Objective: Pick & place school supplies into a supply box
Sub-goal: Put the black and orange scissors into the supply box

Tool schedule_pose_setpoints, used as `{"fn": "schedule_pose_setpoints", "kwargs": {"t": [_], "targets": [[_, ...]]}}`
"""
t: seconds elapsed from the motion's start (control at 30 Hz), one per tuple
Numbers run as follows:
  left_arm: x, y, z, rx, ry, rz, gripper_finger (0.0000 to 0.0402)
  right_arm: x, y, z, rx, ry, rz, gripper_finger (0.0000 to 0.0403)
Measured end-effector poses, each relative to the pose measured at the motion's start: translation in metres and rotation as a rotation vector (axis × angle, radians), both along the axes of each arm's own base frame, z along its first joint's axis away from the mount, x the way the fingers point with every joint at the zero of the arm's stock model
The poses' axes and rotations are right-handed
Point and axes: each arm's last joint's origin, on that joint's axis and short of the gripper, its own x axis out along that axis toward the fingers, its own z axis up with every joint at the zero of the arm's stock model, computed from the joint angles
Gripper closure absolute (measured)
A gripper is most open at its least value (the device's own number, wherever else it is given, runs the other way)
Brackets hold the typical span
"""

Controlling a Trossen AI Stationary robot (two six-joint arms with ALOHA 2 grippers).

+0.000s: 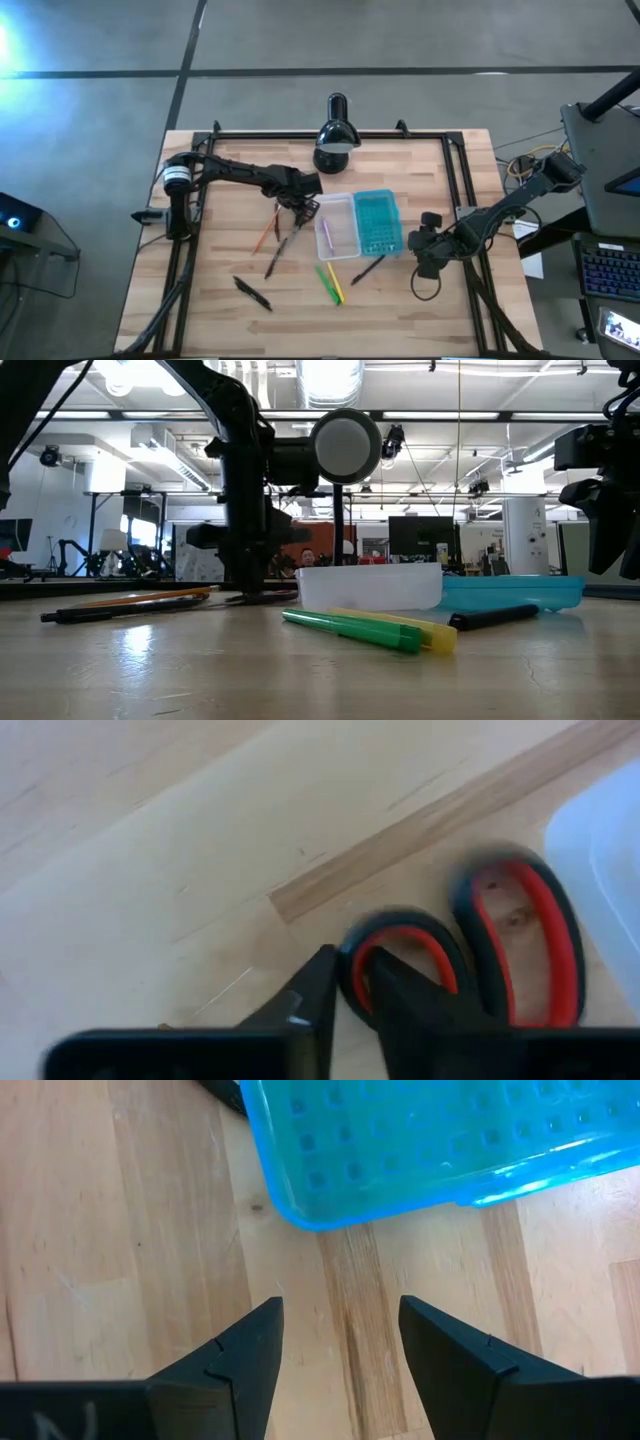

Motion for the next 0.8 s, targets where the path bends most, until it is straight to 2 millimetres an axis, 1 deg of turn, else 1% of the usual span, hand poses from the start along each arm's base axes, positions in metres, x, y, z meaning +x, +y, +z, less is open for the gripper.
{"fn": "schedule_pose_setpoints", "kwargs": {"t": [0.07, 0.17, 0.4, 0.47, 0.63, 0.8], "targets": [[-0.001, 0.001, 0.000, -0.003, -0.001, 0.005, 0.0389, 0.000, 0.000, 0.000, 0.000, 0.000, -0.001, 0.0211], [-0.002, 0.004, 0.002, -0.012, -0.006, 0.014, 0.0392, 0.000, 0.000, 0.000, 0.000, 0.000, 0.000, 0.0211], [-0.008, 0.007, 0.017, -0.028, -0.042, 0.083, 0.0394, 0.001, -0.001, 0.000, -0.025, -0.017, -0.008, 0.0211], [-0.014, 0.006, 0.021, -0.038, -0.012, 0.107, 0.0394, 0.001, -0.001, 0.001, -0.040, -0.026, -0.012, 0.0211], [-0.023, 0.003, 0.041, -0.066, -0.038, 0.170, 0.0394, 0.001, -0.002, 0.001, -0.052, -0.035, -0.018, 0.0211], [-0.033, 0.000, 0.074, -0.080, -0.163, 0.262, 0.0394, 0.001, -0.002, 0.001, -0.040, -0.058, -0.091, 0.0211]]}}
